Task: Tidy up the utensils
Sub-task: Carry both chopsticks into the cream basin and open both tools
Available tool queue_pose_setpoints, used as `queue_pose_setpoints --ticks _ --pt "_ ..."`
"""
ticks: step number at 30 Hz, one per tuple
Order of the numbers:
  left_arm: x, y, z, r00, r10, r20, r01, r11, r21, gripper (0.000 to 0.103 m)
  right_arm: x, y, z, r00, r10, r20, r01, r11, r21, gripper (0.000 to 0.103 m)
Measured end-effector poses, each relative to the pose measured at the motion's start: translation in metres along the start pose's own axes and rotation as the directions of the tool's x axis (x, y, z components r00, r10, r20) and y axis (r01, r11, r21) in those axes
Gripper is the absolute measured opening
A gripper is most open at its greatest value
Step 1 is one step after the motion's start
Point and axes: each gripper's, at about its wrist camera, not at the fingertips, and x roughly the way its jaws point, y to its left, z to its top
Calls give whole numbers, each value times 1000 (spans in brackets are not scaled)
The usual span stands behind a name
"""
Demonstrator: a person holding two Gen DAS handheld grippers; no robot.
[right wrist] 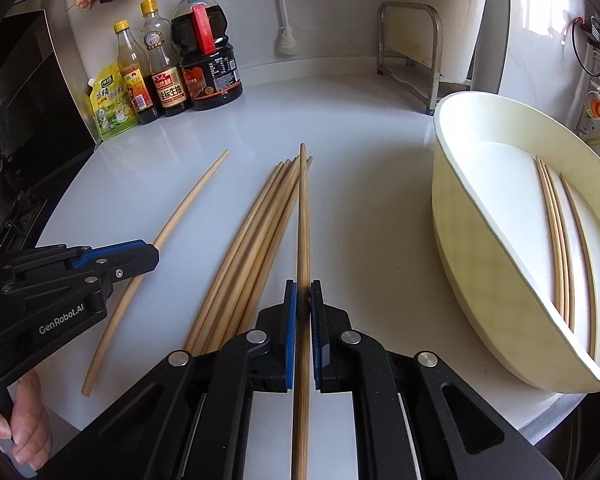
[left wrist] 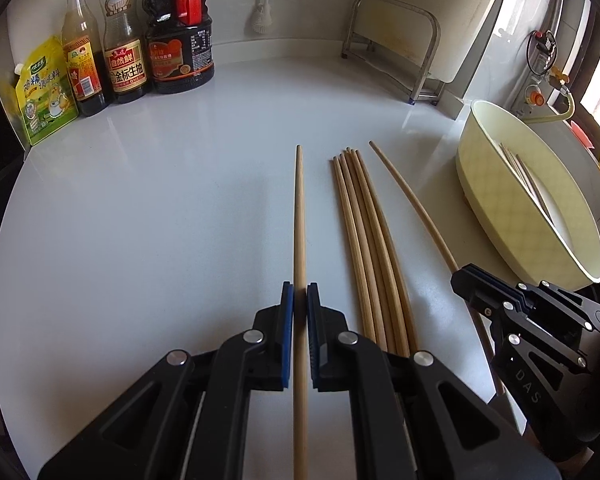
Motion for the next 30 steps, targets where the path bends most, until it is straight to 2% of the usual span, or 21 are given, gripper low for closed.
queue_pose_setpoints --ticks 6,11,17,22,30 --pt "-20 -9 8 999 -27 37 27 1000 2 8 -29 -2 10 997 30 66 -32 999 19 7" --pt "-34 -39 28 993 -90 70 87 995 52 8 -55 -20 21 991 15 131 -23 998 56 7" --pt "-44 -95 61 976 -190 109 175 976 130 8 -81 -81 32 981 -36 189 -2 981 196 7" --pt "-37 -148 86 958 -272 92 251 948 194 8 -95 -138 31 971 -106 212 33 946 323 7" --pt "4 -213 110 952 -305 24 290 927 238 8 -96 -201 21 966 -174 189 73 891 448 7"
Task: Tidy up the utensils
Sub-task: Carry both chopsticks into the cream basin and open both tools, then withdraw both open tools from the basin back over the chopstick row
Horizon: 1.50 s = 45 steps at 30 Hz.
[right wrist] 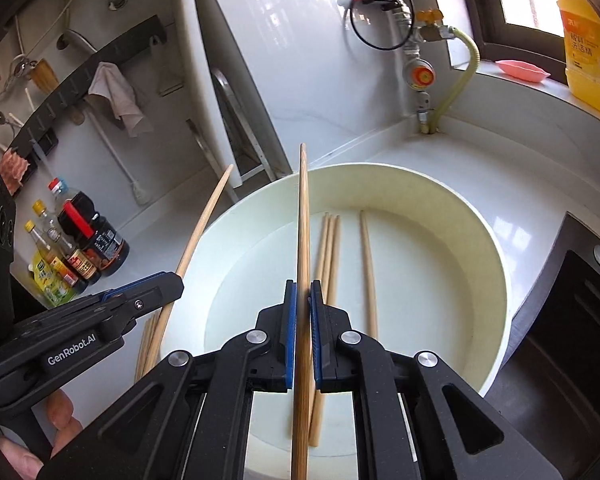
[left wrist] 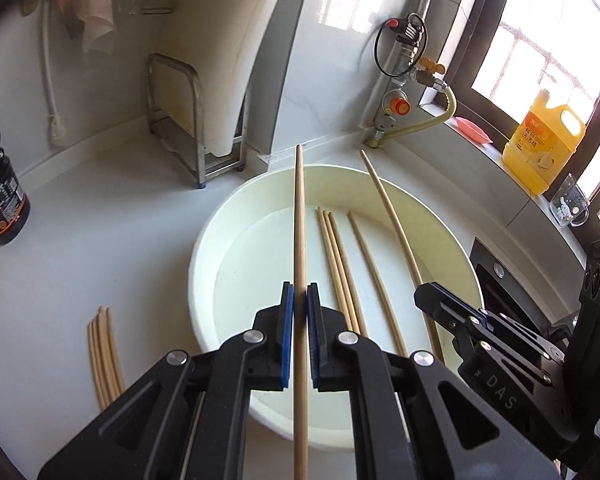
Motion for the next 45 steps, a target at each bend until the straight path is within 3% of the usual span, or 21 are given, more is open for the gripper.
queue_pose_setpoints --ticks 8,16,19,23,38,45 --pt "42 -9 9 998 26 -56 -25 1000 7 8 18 -16 -1 998 -38 -41 39 999 18 7" --pt "55 -3 7 996 32 -86 -33 999 -6 11 23 -19 -3 997 -50 -58 51 999 20 7" --pt "49 0 7 997 41 -71 -42 999 -13 26 21 -18 -2 997 -57 -44 58 998 16 15" --pt "36 5 8 997 65 -36 -66 998 -21 40 18 -18 -2 998 -53 -36 54 998 18 15" --pt "-8 39 -26 991 137 1 -136 988 -73 42 9 13 -7 999 -5 -37 3 999 -49 15" --pt "-30 62 -47 984 175 8 -173 978 -113 44 5 38 -13 999 25 -42 -29 994 -104 21"
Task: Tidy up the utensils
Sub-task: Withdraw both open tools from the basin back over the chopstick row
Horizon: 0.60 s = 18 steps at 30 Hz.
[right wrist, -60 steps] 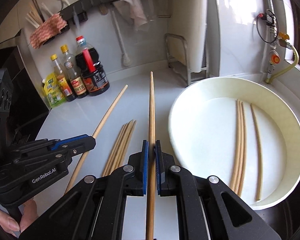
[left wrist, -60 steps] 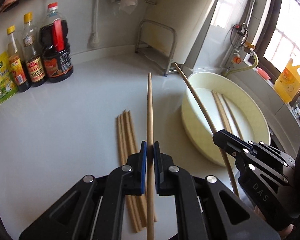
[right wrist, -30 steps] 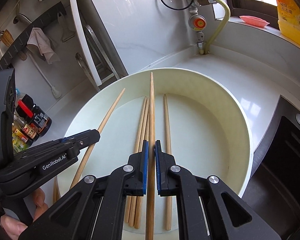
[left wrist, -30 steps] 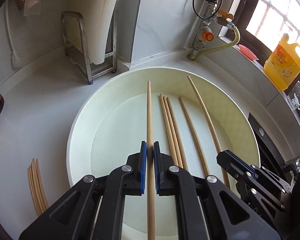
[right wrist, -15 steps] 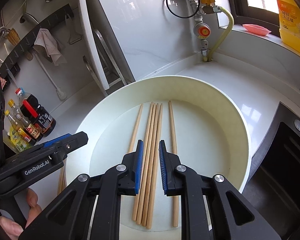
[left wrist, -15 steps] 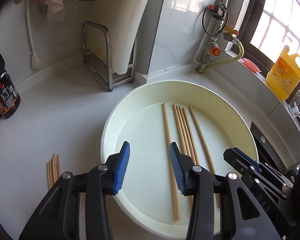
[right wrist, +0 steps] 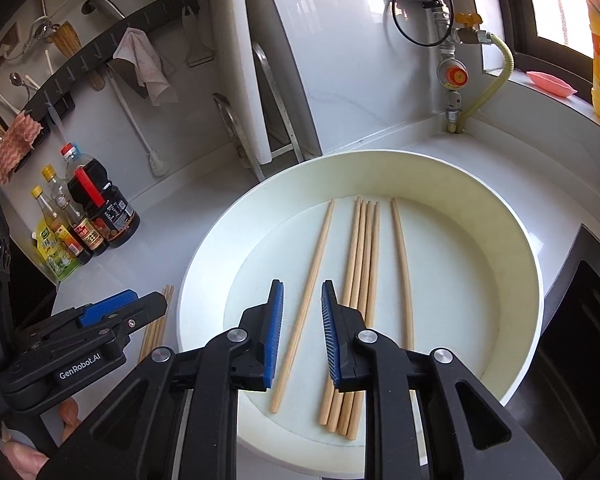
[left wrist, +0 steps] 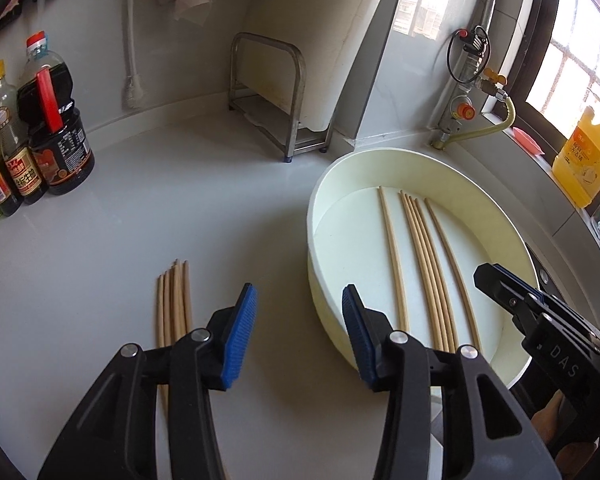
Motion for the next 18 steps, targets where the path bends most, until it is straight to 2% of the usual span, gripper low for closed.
queue_pose_setpoints --ticks 18 --pt "-47 61 -43 995 94 26 -91 991 -94 49 -17 67 -16 994 106 -2 -106 986 -130 30"
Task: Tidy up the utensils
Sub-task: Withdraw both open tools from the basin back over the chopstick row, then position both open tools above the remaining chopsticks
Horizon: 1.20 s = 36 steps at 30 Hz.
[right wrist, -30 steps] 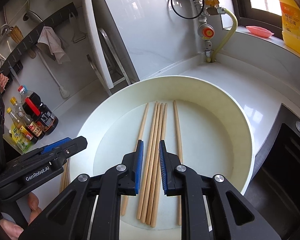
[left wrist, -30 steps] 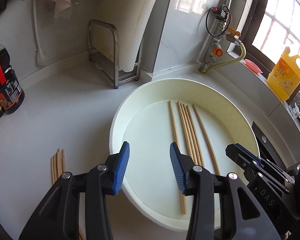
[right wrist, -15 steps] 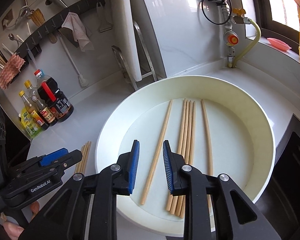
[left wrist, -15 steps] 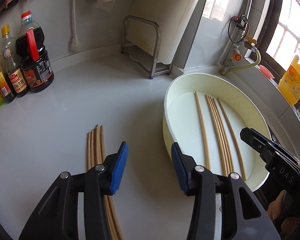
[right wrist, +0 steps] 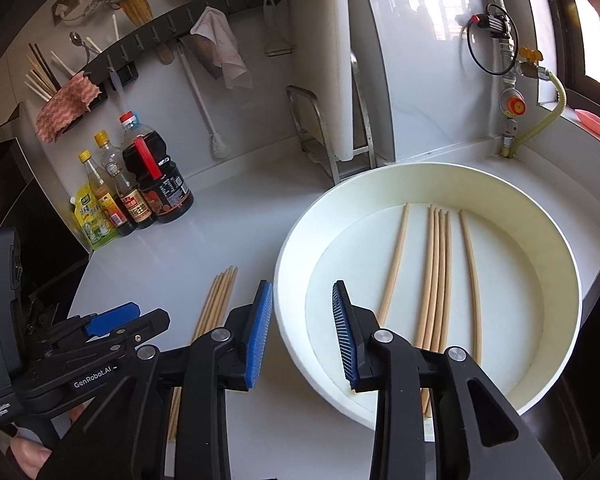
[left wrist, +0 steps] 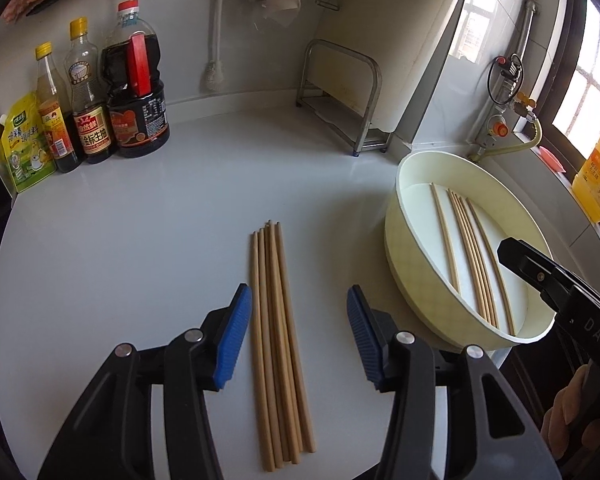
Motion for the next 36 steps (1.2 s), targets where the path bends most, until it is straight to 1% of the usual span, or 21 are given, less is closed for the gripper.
queue_pose_setpoints --ticks 5,12,16,20,25,33,36 --pt "-6 17 -11 1000 16 0 -16 1000 -27 51 0 25 -6 1000 21 -2 -21 998 -59 34" --pt "-11 39 -25 999 36 -12 -37 998 -54 52 3 52 -16 999 47 -20 -49 991 -123 34" --pt "-12 50 -31 999 52 -15 -53 996 -69 52 7 63 -21 998 61 -35 -66 987 -148 37" --pt "-14 62 -35 998 63 -15 -64 994 -90 52 12 70 -26 995 78 -59 -86 984 -159 37" --pt "-12 73 -42 997 69 -20 -71 991 -110 54 21 77 -34 992 91 -88 -104 980 -169 40" --pt "-5 85 -49 996 82 -36 -85 989 -119 55 39 83 -44 988 80 -130 -103 978 -181 41" --pt "-2 89 -50 995 88 -38 -92 988 -123 57 44 85 -47 986 75 -149 -103 976 -191 41"
